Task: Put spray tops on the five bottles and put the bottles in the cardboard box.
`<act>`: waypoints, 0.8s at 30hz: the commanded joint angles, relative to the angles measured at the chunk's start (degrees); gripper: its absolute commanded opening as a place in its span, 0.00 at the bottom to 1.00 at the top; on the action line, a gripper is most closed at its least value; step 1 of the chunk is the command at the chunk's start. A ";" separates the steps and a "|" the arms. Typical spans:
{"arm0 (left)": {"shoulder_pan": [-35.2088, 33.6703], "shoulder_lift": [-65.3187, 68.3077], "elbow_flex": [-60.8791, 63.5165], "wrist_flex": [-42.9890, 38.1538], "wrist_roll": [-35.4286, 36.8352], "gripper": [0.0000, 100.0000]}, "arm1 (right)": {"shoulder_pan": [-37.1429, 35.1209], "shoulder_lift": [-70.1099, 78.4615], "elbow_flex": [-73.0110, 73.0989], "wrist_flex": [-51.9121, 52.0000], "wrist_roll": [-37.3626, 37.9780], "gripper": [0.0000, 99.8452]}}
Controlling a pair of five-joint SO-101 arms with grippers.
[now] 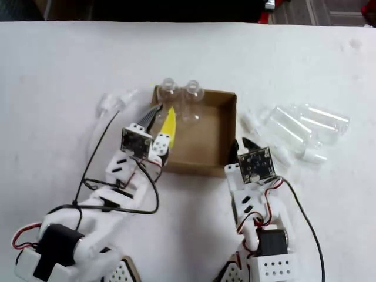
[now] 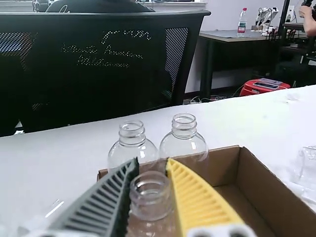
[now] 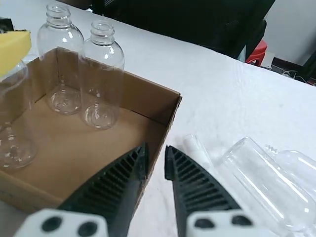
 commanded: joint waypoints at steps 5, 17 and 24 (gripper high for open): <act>-2.24 -0.22 -2.11 -1.76 3.52 0.18 | 0.31 0.13 0.53 -0.13 0.70 0.04; -2.24 -22.73 2.73 10.46 3.69 0.17 | 0.31 0.13 0.53 -0.22 0.70 0.04; -6.90 -53.23 -5.80 56.88 14.07 0.17 | 0.31 -0.13 0.53 -0.22 0.70 0.04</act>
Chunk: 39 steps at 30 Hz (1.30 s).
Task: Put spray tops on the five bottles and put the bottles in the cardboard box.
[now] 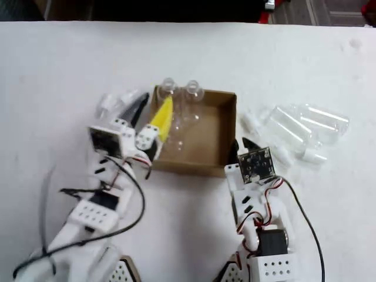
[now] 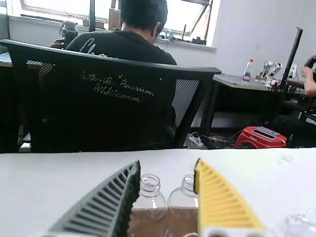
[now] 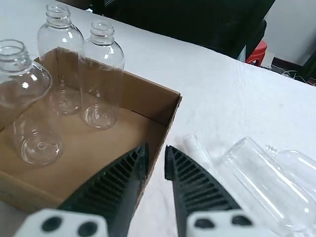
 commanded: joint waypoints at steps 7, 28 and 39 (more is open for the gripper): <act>-3.30 -32.13 -13.80 50.46 4.40 0.17 | 0.31 -0.22 0.53 -0.22 0.70 0.04; -16.92 0.48 -14.77 42.55 -4.48 0.17 | 1.45 22.11 -27.25 9.19 0.53 0.04; -19.12 12.26 -18.11 42.11 -4.84 0.13 | 4.35 72.92 -66.90 18.59 0.18 0.04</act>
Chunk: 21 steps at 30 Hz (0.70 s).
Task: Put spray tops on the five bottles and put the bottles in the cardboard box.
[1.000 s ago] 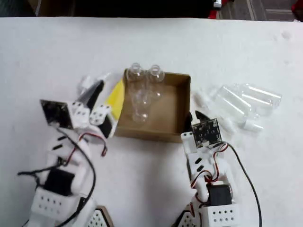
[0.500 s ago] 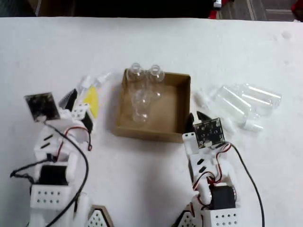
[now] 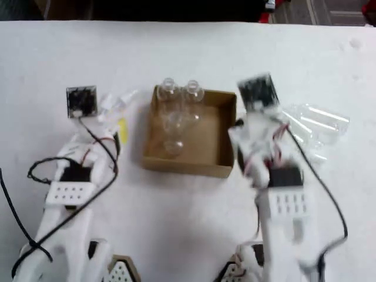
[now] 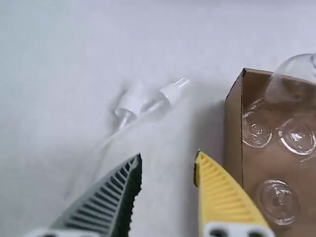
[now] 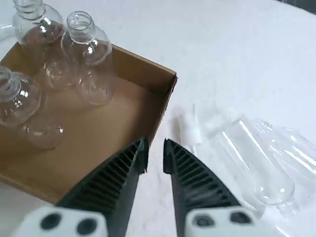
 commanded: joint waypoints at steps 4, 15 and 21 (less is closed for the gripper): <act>-1.27 0.48 -2.90 -2.11 -0.44 0.04 | 5.05 23.78 -24.09 5.49 0.00 0.04; 1.36 0.04 4.04 -14.59 -0.70 0.02 | 9.27 50.59 -44.04 6.99 0.00 0.04; 1.63 0.04 4.13 -14.68 -0.70 0.02 | 8.57 61.05 -52.92 6.90 0.00 0.04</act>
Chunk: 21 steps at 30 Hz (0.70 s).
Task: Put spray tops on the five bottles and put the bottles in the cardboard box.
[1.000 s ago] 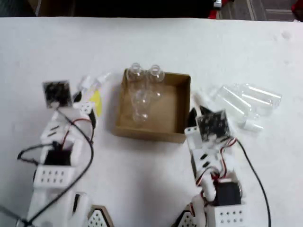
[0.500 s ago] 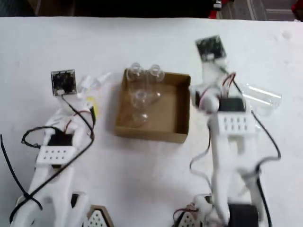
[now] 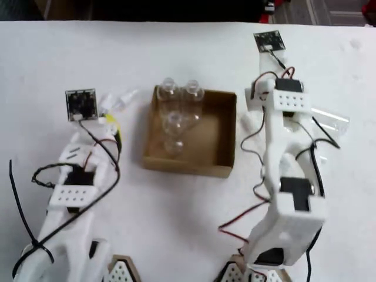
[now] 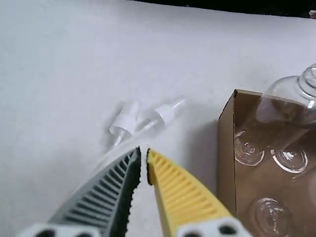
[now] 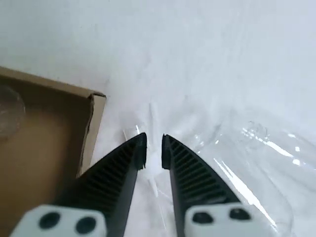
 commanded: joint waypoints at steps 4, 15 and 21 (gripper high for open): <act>0.92 -0.31 -0.35 -1.76 -0.70 0.02 | -1.19 8.22 -12.04 0.66 0.00 0.04; 0.92 -0.31 -0.35 -2.02 -0.70 0.02 | -6.02 17.01 -21.89 2.59 0.53 0.04; 0.92 -0.31 -0.35 -2.02 -0.70 0.02 | -9.19 18.95 -22.24 2.42 0.53 0.04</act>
